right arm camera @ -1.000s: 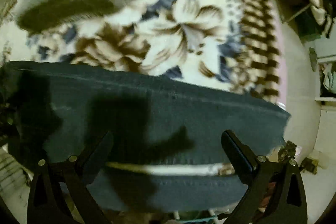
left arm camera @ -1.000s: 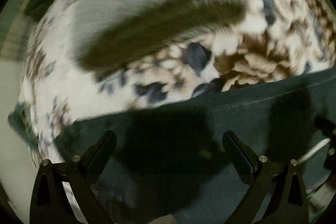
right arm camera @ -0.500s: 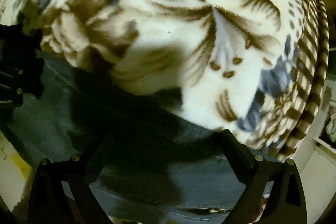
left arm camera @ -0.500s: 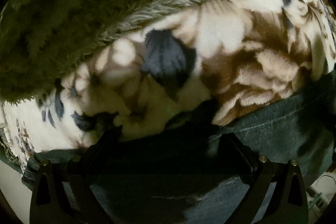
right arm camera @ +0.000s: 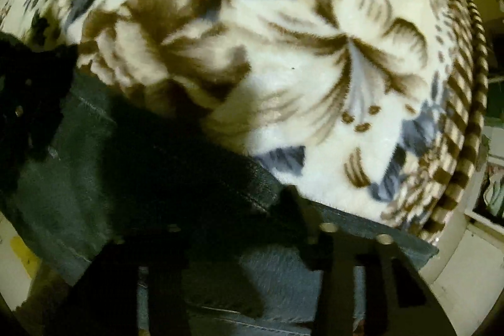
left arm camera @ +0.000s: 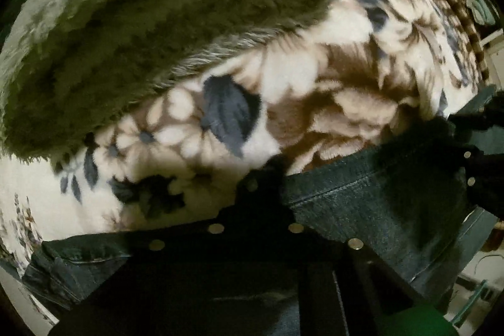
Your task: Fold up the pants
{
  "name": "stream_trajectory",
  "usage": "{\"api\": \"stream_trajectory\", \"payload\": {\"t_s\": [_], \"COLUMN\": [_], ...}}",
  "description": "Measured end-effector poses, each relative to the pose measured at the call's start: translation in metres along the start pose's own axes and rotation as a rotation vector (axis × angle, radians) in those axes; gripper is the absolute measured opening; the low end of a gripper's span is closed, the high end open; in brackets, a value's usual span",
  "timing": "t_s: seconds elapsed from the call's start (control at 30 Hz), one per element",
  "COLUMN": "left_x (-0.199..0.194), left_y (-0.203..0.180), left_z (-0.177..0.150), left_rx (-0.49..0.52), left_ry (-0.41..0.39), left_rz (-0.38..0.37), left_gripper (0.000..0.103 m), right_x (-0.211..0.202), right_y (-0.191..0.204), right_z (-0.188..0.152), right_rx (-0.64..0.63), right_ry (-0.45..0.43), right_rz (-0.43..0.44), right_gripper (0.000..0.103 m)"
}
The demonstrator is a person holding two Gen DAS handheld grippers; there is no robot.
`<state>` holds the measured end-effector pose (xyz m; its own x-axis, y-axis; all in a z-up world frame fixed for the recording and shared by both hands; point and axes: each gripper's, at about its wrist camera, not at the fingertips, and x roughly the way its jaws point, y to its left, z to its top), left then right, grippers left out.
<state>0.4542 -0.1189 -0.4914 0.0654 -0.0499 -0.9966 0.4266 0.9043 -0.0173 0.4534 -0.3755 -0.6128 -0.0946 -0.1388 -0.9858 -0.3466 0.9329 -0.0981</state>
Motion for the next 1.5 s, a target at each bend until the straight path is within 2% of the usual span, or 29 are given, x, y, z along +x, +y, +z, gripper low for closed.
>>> {"api": "stream_trajectory", "payload": {"t_s": [0.1,0.2,0.33,0.5,0.53,0.63,0.7,0.73,0.77,0.87,1.0,1.2,1.37,1.5], "left_x": [-0.012,-0.038,-0.076,-0.116,-0.110,-0.120,-0.114,-0.117,-0.115,-0.116,-0.098,-0.054,-0.044,-0.053], "left_y": [0.009,0.009,0.009,0.009,0.013,0.004,-0.012,-0.019,-0.029,-0.044,-0.065,-0.066,-0.055,-0.032], "left_z": [-0.009,-0.014,-0.029,-0.077,-0.086,-0.118,-0.128,-0.138,-0.145,-0.184,-0.233,-0.287,-0.307,-0.318], "left_rx": [-0.010,-0.008,-0.031,-0.066,-0.078,-0.123,-0.161,-0.177,-0.195,-0.256,-0.321,-0.425,-0.519,-0.683], "left_ry": [-0.026,-0.057,-0.097,-0.155,-0.167,-0.194,-0.201,-0.200,-0.198,-0.169,-0.096,0.030,0.031,0.018], "left_rz": [-0.015,-0.013,-0.013,-0.008,-0.006,0.000,0.003,0.005,0.007,0.000,-0.007,0.002,0.026,-0.026], "left_gripper": [0.004,0.003,0.003,0.002,0.002,0.002,0.002,0.002,0.002,0.002,0.000,0.000,0.002,0.004], "right_x": [-0.010,-0.024,-0.048,-0.078,-0.085,-0.105,-0.123,-0.128,-0.130,-0.133,-0.125,-0.075,-0.027,0.000], "right_y": [-0.008,-0.015,-0.021,-0.036,-0.037,-0.014,0.028,0.031,0.051,0.072,0.096,0.128,0.147,0.143], "right_z": [-0.012,-0.029,-0.052,-0.090,-0.100,-0.121,-0.130,-0.145,-0.142,-0.177,-0.223,-0.279,-0.304,-0.316], "right_rx": [0.038,0.081,0.111,0.143,0.147,0.144,0.142,0.139,0.140,0.128,0.100,0.061,0.012,0.021], "right_ry": [-0.023,-0.047,-0.083,-0.136,-0.151,-0.190,-0.210,-0.219,-0.224,-0.234,-0.221,-0.126,-0.034,0.030], "right_rz": [-0.010,-0.014,-0.033,-0.026,-0.026,-0.028,-0.027,-0.020,-0.017,-0.007,0.000,0.010,0.002,-0.015], "right_gripper": [0.020,0.015,0.013,0.011,0.011,0.011,0.010,0.010,0.010,0.009,0.009,0.009,0.003,0.004]}}
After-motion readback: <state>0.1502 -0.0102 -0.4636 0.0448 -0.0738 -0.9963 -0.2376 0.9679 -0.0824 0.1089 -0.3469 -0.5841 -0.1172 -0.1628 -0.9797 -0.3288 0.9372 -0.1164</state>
